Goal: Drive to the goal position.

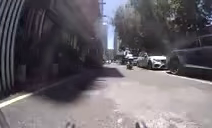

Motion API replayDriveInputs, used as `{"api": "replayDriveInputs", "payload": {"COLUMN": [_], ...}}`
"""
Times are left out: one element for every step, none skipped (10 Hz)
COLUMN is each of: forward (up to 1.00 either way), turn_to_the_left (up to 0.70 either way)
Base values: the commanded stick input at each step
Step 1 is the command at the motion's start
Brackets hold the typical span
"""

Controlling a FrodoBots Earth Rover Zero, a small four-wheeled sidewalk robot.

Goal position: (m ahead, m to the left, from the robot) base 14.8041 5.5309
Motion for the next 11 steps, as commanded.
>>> {"api": "replayDriveInputs", "payload": {"forward": [0.70,0.70,0.70,0.70,0.70,0.70,0.70,0.70,0.70,0.70,0.70], "turn_to_the_left": [0.00,0.00,0.00,0.00,0.00,0.00,0.00,0.00,0.00,0.00,0.00]}}
